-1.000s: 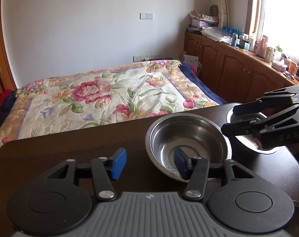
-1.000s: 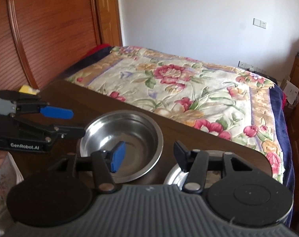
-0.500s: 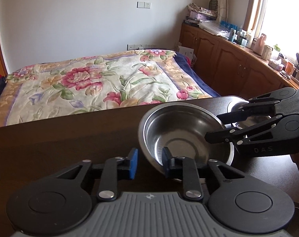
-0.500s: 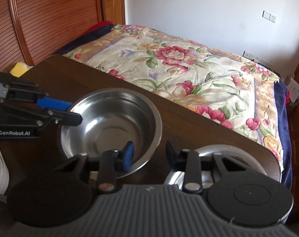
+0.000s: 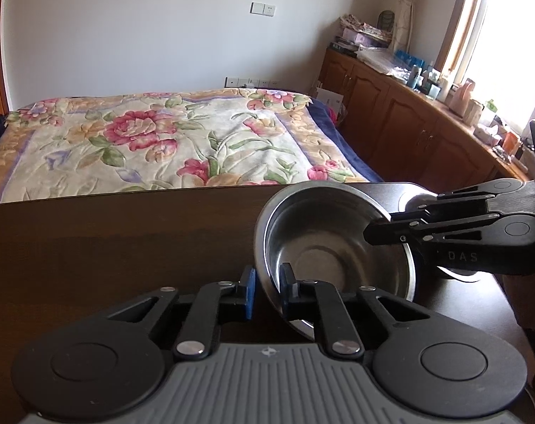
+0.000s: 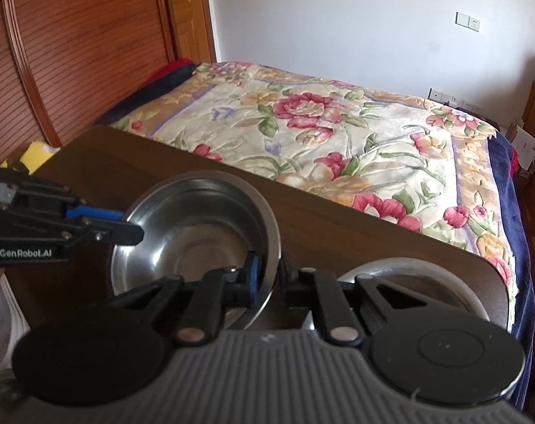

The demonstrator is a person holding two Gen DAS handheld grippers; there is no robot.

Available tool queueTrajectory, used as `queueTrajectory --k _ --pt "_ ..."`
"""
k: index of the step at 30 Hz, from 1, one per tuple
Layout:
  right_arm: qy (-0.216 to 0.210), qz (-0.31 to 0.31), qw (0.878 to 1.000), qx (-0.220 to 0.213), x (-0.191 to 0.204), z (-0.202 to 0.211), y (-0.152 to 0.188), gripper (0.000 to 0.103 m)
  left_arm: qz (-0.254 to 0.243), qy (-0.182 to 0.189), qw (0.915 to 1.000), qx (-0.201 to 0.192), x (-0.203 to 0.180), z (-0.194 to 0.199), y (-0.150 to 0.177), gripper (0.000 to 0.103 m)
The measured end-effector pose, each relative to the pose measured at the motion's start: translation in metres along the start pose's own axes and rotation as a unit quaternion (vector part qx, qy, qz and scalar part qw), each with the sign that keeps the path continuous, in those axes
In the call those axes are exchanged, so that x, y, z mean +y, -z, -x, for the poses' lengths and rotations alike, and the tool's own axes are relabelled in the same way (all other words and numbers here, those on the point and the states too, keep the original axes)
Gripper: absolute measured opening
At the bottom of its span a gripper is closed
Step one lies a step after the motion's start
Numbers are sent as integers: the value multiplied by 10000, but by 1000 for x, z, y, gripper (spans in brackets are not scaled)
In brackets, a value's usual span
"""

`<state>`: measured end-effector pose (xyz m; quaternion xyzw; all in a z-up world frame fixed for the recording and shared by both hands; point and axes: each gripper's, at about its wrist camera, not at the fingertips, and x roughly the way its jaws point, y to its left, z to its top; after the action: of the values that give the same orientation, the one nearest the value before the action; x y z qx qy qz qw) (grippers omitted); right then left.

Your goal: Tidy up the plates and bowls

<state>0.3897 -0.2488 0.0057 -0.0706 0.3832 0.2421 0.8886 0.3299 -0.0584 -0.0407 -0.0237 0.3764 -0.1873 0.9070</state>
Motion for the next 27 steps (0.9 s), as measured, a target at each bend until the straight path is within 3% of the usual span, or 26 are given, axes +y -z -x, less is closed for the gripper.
queueTrajectory --k 17,27 --pt "157 55 9975 -694 14 66 -4 10 -196 147 9977 -632 -23 61 -4 37" --pt "231 54 9956 -903 31 115 21 10 -323 457 9937 -971 -45 114 16 37"
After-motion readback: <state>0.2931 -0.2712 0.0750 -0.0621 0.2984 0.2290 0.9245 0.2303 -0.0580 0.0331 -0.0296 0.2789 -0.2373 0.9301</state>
